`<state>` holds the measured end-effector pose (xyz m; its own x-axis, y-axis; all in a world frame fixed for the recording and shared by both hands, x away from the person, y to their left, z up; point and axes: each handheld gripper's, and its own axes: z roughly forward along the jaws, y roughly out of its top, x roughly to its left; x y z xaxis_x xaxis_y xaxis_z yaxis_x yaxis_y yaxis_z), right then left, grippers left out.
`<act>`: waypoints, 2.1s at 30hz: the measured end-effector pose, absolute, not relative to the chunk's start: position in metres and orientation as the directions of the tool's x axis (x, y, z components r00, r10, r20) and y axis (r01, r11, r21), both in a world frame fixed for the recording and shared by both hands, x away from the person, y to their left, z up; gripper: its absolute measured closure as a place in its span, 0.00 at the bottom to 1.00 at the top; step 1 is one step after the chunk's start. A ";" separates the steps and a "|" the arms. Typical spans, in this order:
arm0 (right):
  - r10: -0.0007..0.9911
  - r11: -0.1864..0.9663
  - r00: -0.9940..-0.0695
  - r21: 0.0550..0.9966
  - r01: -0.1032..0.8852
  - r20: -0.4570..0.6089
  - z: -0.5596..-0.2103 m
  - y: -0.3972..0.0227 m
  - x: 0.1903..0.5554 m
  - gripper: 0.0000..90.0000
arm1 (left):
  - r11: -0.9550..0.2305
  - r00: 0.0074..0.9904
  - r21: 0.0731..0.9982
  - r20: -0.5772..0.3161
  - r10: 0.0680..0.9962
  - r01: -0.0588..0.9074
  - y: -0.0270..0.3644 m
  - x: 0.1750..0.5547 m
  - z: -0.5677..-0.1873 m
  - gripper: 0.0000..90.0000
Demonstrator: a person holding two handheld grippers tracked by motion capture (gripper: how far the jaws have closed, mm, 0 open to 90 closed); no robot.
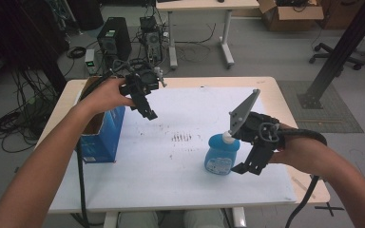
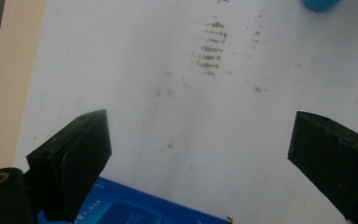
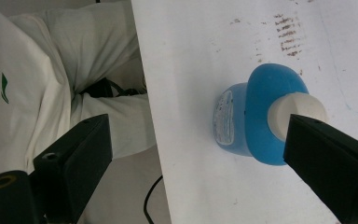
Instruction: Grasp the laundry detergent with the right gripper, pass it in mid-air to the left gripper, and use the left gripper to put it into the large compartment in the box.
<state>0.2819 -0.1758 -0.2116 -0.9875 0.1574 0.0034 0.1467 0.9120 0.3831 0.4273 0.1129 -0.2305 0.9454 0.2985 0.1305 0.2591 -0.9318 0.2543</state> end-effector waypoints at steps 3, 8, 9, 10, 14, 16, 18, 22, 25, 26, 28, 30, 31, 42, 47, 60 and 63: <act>0.156 0.911 -0.988 0.387 0.142 -0.006 -0.208 -0.176 0.282 0.08 | -0.930 0.945 0.260 0.131 0.301 0.260 0.114 0.426 -0.229 0.07; 0.153 0.912 -0.988 0.388 0.135 -0.017 -0.203 -0.176 0.282 0.08 | -0.928 0.944 0.266 0.131 0.302 0.260 0.114 0.426 -0.228 0.07; 0.153 0.912 -0.988 0.389 0.134 -0.018 -0.202 -0.176 0.282 0.08 | -0.928 0.944 0.266 0.131 0.302 0.260 0.114 0.426 -0.228 0.07; 0.154 0.911 -0.988 0.389 0.134 -0.020 -0.201 -0.176 0.282 0.08 | -0.928 0.944 0.265 0.132 0.304 0.262 0.114 0.426 -0.227 0.07; 0.157 0.911 -0.987 0.391 0.135 -0.025 -0.198 -0.178 0.283 0.08 | -0.929 0.944 0.266 0.135 0.301 0.258 0.114 0.426 -0.226 0.07; 0.160 0.909 -0.987 0.393 0.136 -0.028 -0.196 -0.179 0.283 0.08 | -0.927 0.943 0.268 0.132 0.305 0.262 0.114 0.426 -0.225 0.07; 0.164 0.909 -0.986 0.394 0.139 -0.031 -0.195 -0.181 0.283 0.08 | -0.928 0.943 0.267 0.132 0.304 0.261 0.114 0.426 -0.225 0.07; 0.172 0.905 -0.984 0.400 0.144 -0.036 -0.192 -0.184 0.284 0.08 | -0.929 0.944 0.267 0.134 0.300 0.257 0.112 0.426 -0.226 0.07; 0.176 0.904 -0.984 0.402 0.146 -0.038 -0.190 -0.187 0.286 0.08 | -0.930 0.945 0.264 0.136 0.298 0.255 0.112 0.426 -0.226 0.07; 0.177 0.904 -0.983 0.402 0.147 -0.039 -0.190 -0.188 0.287 0.08 | -0.930 0.945 0.264 0.136 0.298 0.255 0.112 0.426 -0.226 0.07; 0.180 0.902 -0.983 0.405 0.149 -0.040 -0.189 -0.190 0.288 0.08 | -0.930 0.945 0.264 0.136 0.298 0.256 0.112 0.426 -0.226 0.07; 0.181 0.902 -0.983 0.406 0.150 -0.040 -0.189 -0.191 0.289 0.08 | -0.929 0.945 0.267 0.137 0.299 0.255 0.112 0.426 -0.226 0.07; 0.180 0.900 -0.983 0.410 0.148 -0.040 -0.189 -0.193 0.290 0.08 | -0.928 0.944 0.267 0.135 0.301 0.258 0.112 0.426 -0.226 0.07; 0.187 0.886 -0.982 0.438 0.153 -0.036 -0.196 -0.202 0.297 0.08 | -0.929 0.944 0.267 0.135 0.300 0.257 0.111 0.426 -0.226 0.07; 0.191 0.876 -0.981 0.457 0.157 -0.030 -0.203 -0.210 0.301 0.08 | -0.933 0.947 0.263 0.139 0.290 0.248 0.108 0.426 -0.227 0.07; 0.205 0.835 -0.978 0.525 0.164 -0.020 -0.223 -0.228 0.308 0.07 | -0.933 0.946 0.258 0.141 0.292 0.249 0.106 0.426 -0.227 0.07; 0.215 0.825 -0.976 0.538 0.171 -0.020 -0.228 -0.231 0.309 0.07 | -0.933 0.946 0.258 0.141 0.293 0.250 0.105 0.426 -0.227 0.07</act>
